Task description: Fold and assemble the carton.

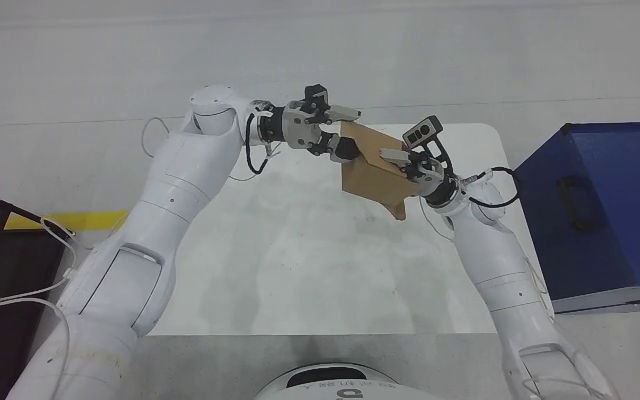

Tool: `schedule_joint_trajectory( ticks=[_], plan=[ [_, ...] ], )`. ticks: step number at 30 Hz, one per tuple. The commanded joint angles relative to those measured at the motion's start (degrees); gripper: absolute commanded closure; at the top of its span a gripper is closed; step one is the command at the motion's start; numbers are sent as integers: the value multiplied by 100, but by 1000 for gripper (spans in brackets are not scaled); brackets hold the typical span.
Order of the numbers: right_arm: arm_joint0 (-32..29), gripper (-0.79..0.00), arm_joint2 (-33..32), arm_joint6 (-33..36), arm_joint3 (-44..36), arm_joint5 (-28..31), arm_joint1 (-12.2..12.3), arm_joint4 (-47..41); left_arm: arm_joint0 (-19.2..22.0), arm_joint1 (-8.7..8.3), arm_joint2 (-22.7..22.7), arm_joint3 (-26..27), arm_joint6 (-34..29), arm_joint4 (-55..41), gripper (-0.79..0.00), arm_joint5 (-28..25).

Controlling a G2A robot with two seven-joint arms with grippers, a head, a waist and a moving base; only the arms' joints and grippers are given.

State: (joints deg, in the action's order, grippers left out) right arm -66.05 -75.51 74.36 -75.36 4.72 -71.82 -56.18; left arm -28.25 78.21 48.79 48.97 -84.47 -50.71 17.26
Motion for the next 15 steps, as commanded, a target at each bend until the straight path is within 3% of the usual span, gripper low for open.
schedule_joint_trajectory(
  ticks=[1, 15],
  plan=[
    [10, 0, 14, -7, 8, 2, -1, 6, -22, -11, 16, 41, -36, 41, -357, -28],
    [51, 0, 21, -25, 58, 19, 1, -63, -142, -130, 78, 218, -146, 611, -339, -77]
  ],
)
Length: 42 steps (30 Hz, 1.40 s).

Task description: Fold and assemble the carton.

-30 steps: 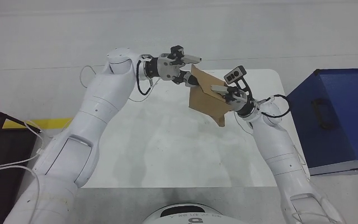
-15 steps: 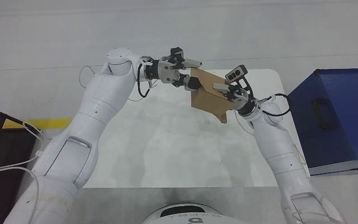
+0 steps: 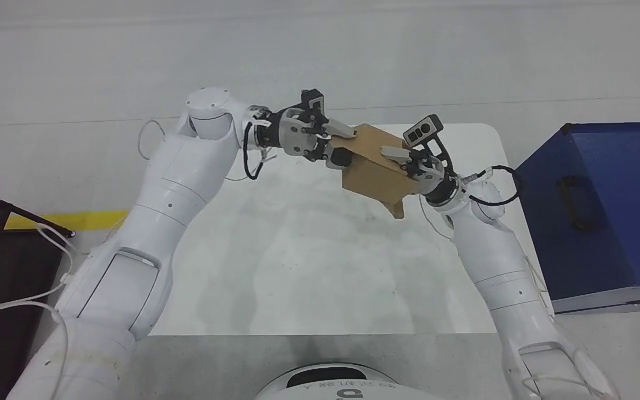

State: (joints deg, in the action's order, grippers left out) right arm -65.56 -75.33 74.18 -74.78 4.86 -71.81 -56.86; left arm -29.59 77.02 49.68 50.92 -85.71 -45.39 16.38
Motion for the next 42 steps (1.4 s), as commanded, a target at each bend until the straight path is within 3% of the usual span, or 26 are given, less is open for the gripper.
schedule_joint_trajectory(
  ticks=[1, 19, 21, 25, 32, 37, 42],
  plan=[
    [6, 0, 7, -12, -2, 5, 0, 4, -15, -22, -15, 42, -37, 137, -339, 20],
    [47, 0, 41, -61, 56, 14, -9, -93, -237, -334, 98, 512, -13, 720, -385, 207],
    [53, 0, 53, -52, 69, 16, -12, -103, -244, -357, 51, 581, 53, 755, -545, 272],
    [61, 0, 74, -43, 88, 28, -16, -115, -247, -385, -62, 715, 147, 807, -671, 366],
    [55, 0, 76, -9, 98, 49, -17, -136, -212, -388, -273, 797, 203, 772, -622, 422],
    [45, 0, 63, 9, 95, 44, -14, -158, -169, -380, -369, 729, 230, 734, -511, 449],
    [38, 0, 52, 20, 88, 34, -12, -178, -167, -378, -344, 628, 362, 689, -499, 458]
  ],
)
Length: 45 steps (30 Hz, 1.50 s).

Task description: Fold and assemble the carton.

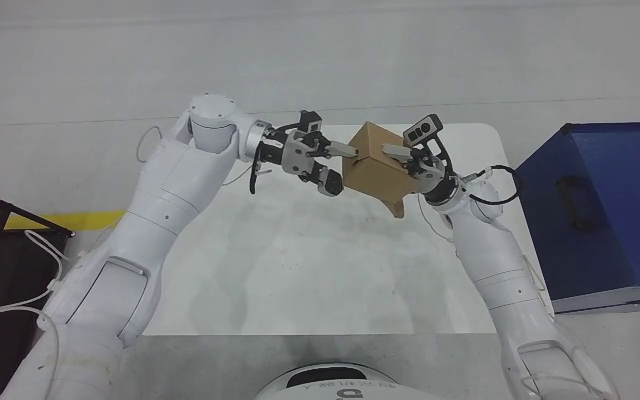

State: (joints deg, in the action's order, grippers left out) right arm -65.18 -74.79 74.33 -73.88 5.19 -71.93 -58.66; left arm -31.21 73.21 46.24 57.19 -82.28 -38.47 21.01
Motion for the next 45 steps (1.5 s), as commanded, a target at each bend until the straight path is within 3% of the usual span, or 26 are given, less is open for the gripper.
schedule_joint_trajectory(
  ticks=[1, 24, 32, 36, 39, 45],
  plan=[
    [-2, 0, 1, 11, -2, -5, 0, -4, -9, 3, 3, -3, 32, -13, -502, -5],
    [18, 0, 41, -1, 35, -19, -8, -20, 1, 56, -134, 78, 352, 151, -545, 97],
    [28, 0, 50, -12, 57, -5, -11, -17, 48, 94, -223, 43, 285, 178, -606, 106],
    [17, 0, 35, -7, 41, 13, -8, -17, 67, 73, -139, -40, 209, 149, -683, 0],
    [11, 0, 24, -21, 32, 6, -5, -11, 11, 14, 30, -110, 134, 90, -782, -143],
    [15, 0, 17, -61, 10, 3, -3, 10, -237, -182, 482, -34, -63, 56, -785, -347]
  ],
)
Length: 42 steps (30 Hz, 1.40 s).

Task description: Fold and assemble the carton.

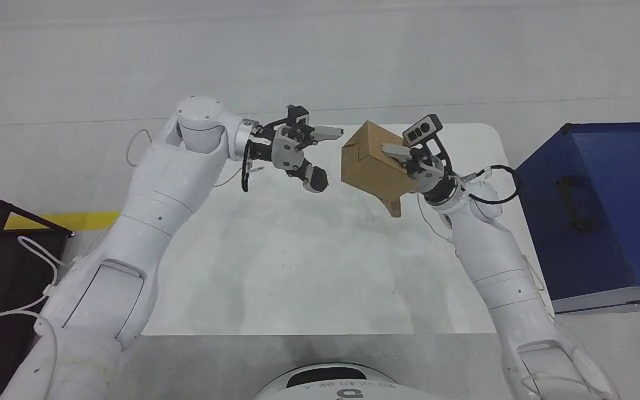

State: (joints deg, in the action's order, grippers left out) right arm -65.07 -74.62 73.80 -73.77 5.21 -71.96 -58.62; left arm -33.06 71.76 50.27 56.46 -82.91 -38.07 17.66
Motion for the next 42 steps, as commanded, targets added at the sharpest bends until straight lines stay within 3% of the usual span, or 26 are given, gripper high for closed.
schedule_joint_trajectory(
  ticks=[1, 7, 12, 22, 24, 26, 29, 36, 42],
  plan=[
    [8, 0, 1, -13, 0, 1, 0, 7, -103, -69, 145, 83, -4, 22, -785, -9],
    [79, 0, -60, -164, 114, 93, 14, 179, -430, -254, 576, 112, 115, 31, -785, -14],
    [81, 0, -80, -251, 139, 123, 21, 260, -852, -415, 1126, 21, 32, -358, -785, -334],
    [81, 0, -80, -251, 139, 123, 21, 260, -882, -419, 1163, 11, 30, -429, -785, -355],
    [217, 0, -74, -687, -50, 454, 106, 1820, -895, -421, 1168, 26, 88, -406, -785, -385],
    [358, 0, 55, -1049, -211, -72, 178, 3074, -1024, -487, 1344, 164, 461, -201, -785, -631],
    [516, 0, 128, -1326, -358, -585, 290, 4631, -1375, -663, 1979, 339, 602, -326, -785, -881],
    [878, 0, 343, -664, -913, -1677, 542, 7384, -2283, -1052, 3370, 916, 909, -236, -785, -949],
    [1196, 0, 767, 461, -1422, -2182, 680, 9070, -2348, -1072, 3444, 984, 944, -228, -785, -930]
  ],
)
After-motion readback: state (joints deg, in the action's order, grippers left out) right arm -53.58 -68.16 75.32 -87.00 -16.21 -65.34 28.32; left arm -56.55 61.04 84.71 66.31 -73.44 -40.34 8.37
